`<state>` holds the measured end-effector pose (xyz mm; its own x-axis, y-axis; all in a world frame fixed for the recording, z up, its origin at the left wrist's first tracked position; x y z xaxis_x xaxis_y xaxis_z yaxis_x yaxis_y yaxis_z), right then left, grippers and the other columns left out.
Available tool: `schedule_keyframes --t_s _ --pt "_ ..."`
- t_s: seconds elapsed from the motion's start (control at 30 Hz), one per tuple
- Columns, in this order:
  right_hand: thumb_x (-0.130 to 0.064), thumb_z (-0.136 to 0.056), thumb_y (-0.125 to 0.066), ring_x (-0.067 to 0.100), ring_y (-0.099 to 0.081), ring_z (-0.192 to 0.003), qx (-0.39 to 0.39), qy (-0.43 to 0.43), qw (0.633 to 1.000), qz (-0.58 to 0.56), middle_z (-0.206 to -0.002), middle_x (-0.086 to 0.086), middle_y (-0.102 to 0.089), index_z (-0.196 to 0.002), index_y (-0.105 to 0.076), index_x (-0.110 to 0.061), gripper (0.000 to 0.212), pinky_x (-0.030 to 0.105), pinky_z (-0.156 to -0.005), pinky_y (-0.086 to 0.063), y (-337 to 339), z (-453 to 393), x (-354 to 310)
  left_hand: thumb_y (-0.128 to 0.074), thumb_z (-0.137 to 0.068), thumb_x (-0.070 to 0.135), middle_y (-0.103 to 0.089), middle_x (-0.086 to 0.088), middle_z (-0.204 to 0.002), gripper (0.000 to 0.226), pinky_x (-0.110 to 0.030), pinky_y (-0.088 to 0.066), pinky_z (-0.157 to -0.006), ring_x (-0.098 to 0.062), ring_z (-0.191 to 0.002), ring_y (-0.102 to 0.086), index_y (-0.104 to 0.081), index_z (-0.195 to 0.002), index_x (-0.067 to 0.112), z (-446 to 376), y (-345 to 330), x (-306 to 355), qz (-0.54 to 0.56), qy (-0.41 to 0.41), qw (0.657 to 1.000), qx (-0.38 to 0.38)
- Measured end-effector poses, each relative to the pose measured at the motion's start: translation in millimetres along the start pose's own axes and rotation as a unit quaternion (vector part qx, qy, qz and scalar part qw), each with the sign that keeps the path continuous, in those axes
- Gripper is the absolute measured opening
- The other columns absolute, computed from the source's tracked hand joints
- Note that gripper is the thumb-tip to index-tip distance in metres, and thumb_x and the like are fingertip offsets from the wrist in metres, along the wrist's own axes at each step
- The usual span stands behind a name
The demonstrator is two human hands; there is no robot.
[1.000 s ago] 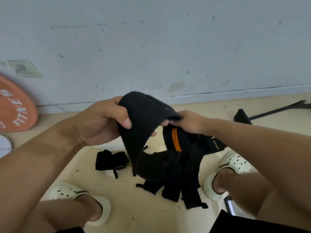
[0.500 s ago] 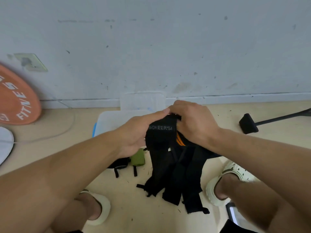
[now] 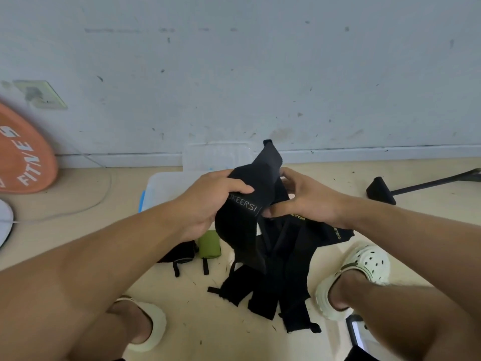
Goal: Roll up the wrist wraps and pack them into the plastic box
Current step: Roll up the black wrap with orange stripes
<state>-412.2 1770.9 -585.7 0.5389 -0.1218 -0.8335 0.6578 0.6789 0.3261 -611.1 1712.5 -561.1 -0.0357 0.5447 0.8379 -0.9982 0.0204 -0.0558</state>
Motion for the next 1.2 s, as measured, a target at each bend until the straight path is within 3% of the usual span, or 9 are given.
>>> schedule_keyframes --t_s 0.1,0.23,0.37,0.5,0.7,0.83,0.97,1.13,1.2 --pt "-0.012 -0.087 -0.082 0.017 -0.073 -0.094 -0.008 0.027 0.996 -0.08 -0.103 -0.001 -0.077 -0.118 -0.06 -0.019 0.038 0.036 -0.094 -0.054 0 0 -2 -0.065 -0.092 0.009 -0.08 -0.004 -0.107 0.026 -0.034 -0.056 -0.093 -0.023 -0.103 -0.076 -0.076 -0.114 0.018 -1 0 -2 -0.012 0.002 1.0 -0.009" --pt "-0.019 -0.079 -0.088 0.018 -0.067 -0.068 0.078 0.082 0.993 -0.018 -0.079 0.003 -0.071 -0.112 -0.068 -0.034 0.041 0.034 -0.069 -0.053 -1 -2 -9 -0.074 -0.091 0.031 -0.081 0.0 -0.101 0.024 -0.032 -0.055 -0.086 -0.02 -0.099 -0.077 -0.075 -0.113 0.021 -1 1 -2 -0.051 -0.006 0.999 0.016" --pt "-0.021 -0.07 -0.093 0.017 -0.075 -0.094 0.015 0.097 0.994 0.044 -0.101 -0.001 -0.077 -0.126 -0.062 -0.048 0.069 0.035 -0.089 -0.058 -4 -3 -18 -0.08 -0.086 0.042 -0.081 0.005 -0.097 0.03 -0.033 -0.058 -0.086 -0.015 -0.092 -0.078 -0.075 -0.11 0.026 -1 5 -5 -0.075 -0.022 0.996 0.041" --pt "-0.021 -0.074 -0.092 -0.005 -0.069 -0.097 -0.058 0.051 0.991 0.112 -0.105 -0.018 -0.075 -0.112 -0.064 -0.041 0.051 0.012 -0.085 -0.05 -8 4 -20 -0.08 -0.088 0.03 -0.08 0.002 -0.097 0.016 -0.032 -0.057 -0.079 -0.019 -0.091 -0.078 -0.079 -0.104 0.028 -1 6 -5 -0.075 -0.049 0.994 0.062" --pt "-0.05 -0.074 -0.088 -0.002 -0.068 -0.097 -0.067 0.005 0.979 0.195 -0.103 -0.023 -0.073 -0.11 -0.062 -0.043 0.045 0.027 -0.094 -0.053 -5 8 -29 -0.08 -0.089 0.026 -0.08 0.009 -0.088 0.009 -0.022 -0.056 -0.065 -0.012 -0.081 -0.077 -0.079 -0.097 0.03 -1 8 -7 -0.063 -0.052 0.992 0.1" --pt "-0.03 -0.066 -0.093 0.008 -0.071 -0.098 -0.079 -0.001 0.975 0.21 -0.106 -0.013 -0.073 -0.121 -0.054 -0.035 0.068 0.032 -0.086 -0.059 0 5 -27 -0.08 -0.09 0.023 -0.08 0.006 -0.09 0.011 -0.021 -0.055 -0.065 -0.012 -0.08 -0.077 -0.079 -0.1 0.026 -3 11 -9 -0.056 -0.044 0.99 0.125" --pt "0.001 -0.067 -0.078 0.015 -0.067 -0.086 -0.047 -0.001 0.972 0.23 -0.099 -0.003 -0.068 -0.12 -0.052 -0.032 0.068 0.03 -0.068 -0.056 9 4 -25 -0.078 -0.091 0.022 -0.079 0.004 -0.094 0.008 -0.023 -0.053 -0.069 -0.015 -0.086 -0.075 -0.077 -0.098 0.026 -4 18 -8 -0.045 -0.028 0.989 0.141" --pt "0.002 -0.064 -0.088 0.01 -0.064 -0.094 0.012 -0.023 0.97 0.241 -0.107 -0.007 -0.069 -0.129 -0.055 -0.035 0.082 0.023 -0.076 -0.05 22 0 -21 -0.077 -0.093 0.022 -0.077 0.003 -0.093 0.005 -0.021 -0.05 -0.063 -0.014 -0.082 -0.073 -0.075 -0.095 0.026 -3 24 -8 -0.053 -0.018 0.985 0.164" --pt "-0.002 -0.07 -0.088 0.016 -0.066 -0.091 0.041 -0.025 0.968 0.246 -0.1 -0.007 -0.069 -0.118 -0.06 -0.032 0.063 0.022 -0.072 -0.049 26 -2 -17 -0.075 -0.094 0.02 -0.076 0.005 -0.088 0.008 -0.019 -0.048 -0.059 -0.011 -0.076 -0.071 -0.073 -0.09 0.027 -2 25 -8 -0.05 -0.018 0.984 0.172"
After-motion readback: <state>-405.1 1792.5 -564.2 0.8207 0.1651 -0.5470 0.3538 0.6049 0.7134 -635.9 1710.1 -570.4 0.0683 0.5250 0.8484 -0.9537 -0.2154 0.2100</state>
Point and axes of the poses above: each hand's wrist, its own z-axis away from the middle knuckle, its own y-axis out of the back of the hand, x = y × z, the point moved 2 cm from there along -z, towards the middle knuckle
